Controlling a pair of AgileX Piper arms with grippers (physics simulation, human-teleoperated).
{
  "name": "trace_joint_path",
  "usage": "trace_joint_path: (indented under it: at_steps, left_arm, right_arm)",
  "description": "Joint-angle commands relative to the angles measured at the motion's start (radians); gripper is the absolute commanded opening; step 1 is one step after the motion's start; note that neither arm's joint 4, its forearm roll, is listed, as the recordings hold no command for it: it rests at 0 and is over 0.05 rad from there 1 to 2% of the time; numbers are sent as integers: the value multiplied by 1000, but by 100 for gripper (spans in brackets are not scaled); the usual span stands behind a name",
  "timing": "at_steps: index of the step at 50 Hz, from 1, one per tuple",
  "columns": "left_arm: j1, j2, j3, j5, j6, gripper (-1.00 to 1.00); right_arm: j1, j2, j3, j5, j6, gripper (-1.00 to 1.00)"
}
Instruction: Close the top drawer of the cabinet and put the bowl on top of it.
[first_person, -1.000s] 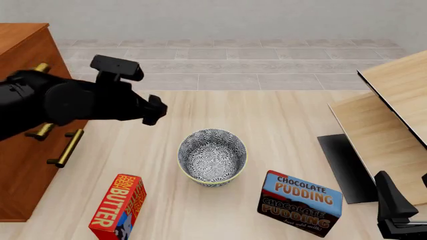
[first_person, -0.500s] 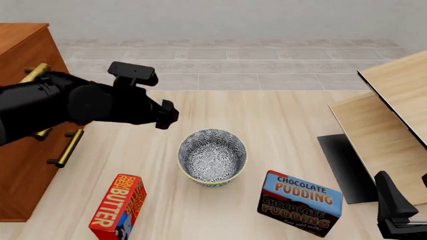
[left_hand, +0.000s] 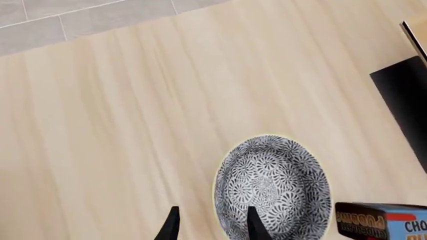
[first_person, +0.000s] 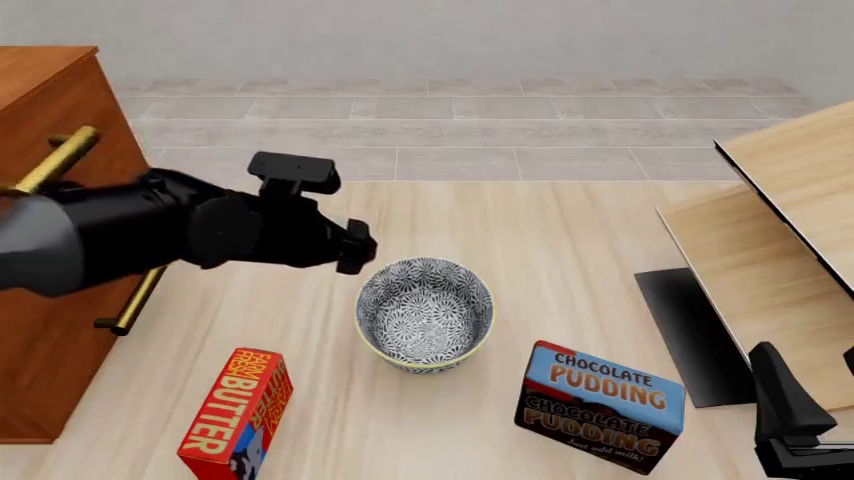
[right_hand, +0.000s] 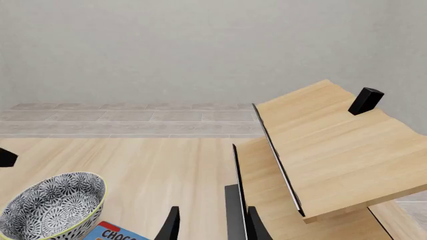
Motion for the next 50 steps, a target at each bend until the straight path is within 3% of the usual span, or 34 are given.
trace_joint_path:
  at_steps: [1, 50]
  left_arm:
    - [1, 34, 26, -44, -16, 100]
    - [18, 139, 48, -115, -29, 100]
  right_arm:
    - [0, 0, 2, -2, 0, 100]
    - [0, 0, 2, -2, 0, 100]
